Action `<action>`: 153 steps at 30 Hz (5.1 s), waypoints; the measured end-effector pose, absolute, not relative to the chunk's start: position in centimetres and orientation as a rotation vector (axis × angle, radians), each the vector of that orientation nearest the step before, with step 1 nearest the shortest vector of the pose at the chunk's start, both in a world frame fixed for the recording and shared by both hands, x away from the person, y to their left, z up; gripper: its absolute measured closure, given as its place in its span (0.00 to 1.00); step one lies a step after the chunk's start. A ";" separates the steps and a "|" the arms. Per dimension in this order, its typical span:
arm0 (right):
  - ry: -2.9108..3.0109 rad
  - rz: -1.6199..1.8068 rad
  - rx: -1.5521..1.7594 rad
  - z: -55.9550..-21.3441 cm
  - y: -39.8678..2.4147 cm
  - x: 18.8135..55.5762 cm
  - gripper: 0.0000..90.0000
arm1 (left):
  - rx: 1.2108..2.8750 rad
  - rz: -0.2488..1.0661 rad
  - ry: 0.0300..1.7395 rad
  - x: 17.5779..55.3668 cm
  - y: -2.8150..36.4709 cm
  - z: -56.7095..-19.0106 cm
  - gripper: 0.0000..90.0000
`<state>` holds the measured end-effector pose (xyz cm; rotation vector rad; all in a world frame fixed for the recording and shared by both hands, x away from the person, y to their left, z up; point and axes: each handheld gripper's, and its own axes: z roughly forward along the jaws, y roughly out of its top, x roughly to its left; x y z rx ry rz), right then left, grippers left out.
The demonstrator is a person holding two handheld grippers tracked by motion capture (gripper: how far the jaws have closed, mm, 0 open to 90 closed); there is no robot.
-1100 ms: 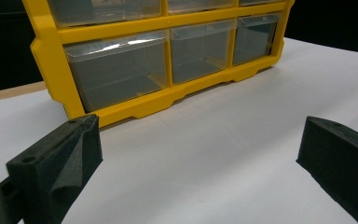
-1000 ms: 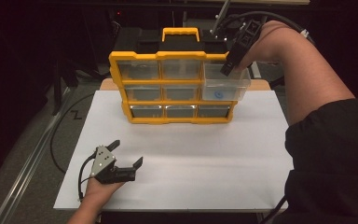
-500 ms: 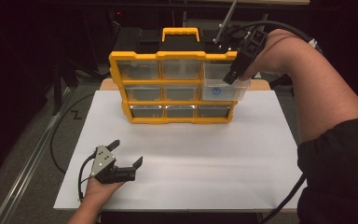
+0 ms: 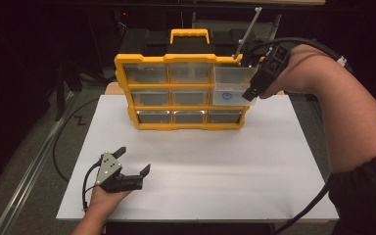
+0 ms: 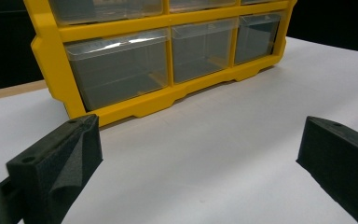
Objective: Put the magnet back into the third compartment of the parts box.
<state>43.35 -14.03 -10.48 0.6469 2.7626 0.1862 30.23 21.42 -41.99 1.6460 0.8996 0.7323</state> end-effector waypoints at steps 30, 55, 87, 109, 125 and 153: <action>2.799 0.146 0.636 -15.7 -14.7 40.4 0.55 | 1.640 0.739 0.895 30.2 21.5 -41.9 0.00; 2.855 0.138 0.593 -23.5 -14.0 39.3 0.46 | 1.642 0.737 0.896 30.2 21.4 -41.9 0.00; 2.966 0.097 0.607 -35.4 -13.6 39.4 0.38 | 1.643 0.739 0.896 30.2 21.5 -41.9 0.00; 2.975 0.115 0.652 -38.8 -13.6 39.4 0.25 | 1.644 0.738 0.896 30.2 21.5 -41.9 0.00; 2.871 0.288 0.716 -39.6 -14.2 39.2 0.01 | 1.654 0.737 0.895 30.2 21.4 -42.0 0.00; 2.675 0.657 0.830 -40.6 -16.1 38.0 0.01 | 1.664 0.732 0.902 30.3 21.2 -42.1 0.00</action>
